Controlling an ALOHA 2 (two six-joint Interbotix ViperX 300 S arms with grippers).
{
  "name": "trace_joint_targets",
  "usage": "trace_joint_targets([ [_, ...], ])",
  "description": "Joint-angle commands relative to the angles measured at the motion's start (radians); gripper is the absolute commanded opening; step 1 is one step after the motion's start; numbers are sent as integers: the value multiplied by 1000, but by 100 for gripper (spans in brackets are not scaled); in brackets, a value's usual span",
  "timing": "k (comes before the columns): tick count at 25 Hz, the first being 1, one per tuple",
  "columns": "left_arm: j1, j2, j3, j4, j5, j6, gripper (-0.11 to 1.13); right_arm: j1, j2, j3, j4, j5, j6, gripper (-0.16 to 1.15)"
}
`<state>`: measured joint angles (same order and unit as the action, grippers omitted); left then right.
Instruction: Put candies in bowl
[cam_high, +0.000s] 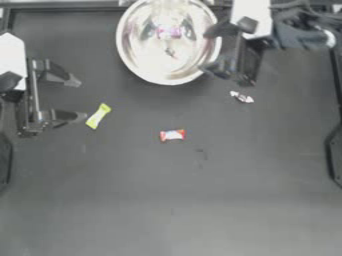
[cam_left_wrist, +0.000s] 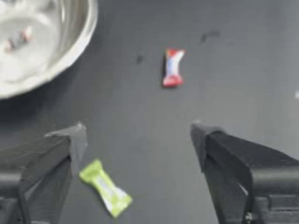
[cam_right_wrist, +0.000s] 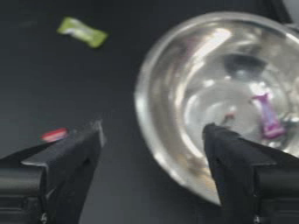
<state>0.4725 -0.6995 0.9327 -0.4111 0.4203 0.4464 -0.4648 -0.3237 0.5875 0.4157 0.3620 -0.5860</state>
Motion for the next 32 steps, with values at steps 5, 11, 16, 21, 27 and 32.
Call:
trace_joint_targets([
  [5,25,86,-75,103,87,-160,101,101,-184,112,12,-64,8,97],
  [11,23,163,-132,334,232,-426,101,150,-255,166,40,-78,8,97],
  [16,3,216,-164,403,301,-540,101,181,-308,210,38,-87,6,97],
  [21,-2,295,-181,387,311,-560,102,187,-353,252,61,-91,8,97],
  [27,-2,407,-218,383,310,-600,102,209,-376,264,63,-91,8,97],
  [32,-12,463,-215,385,264,-650,101,213,-394,279,60,-95,6,97],
])
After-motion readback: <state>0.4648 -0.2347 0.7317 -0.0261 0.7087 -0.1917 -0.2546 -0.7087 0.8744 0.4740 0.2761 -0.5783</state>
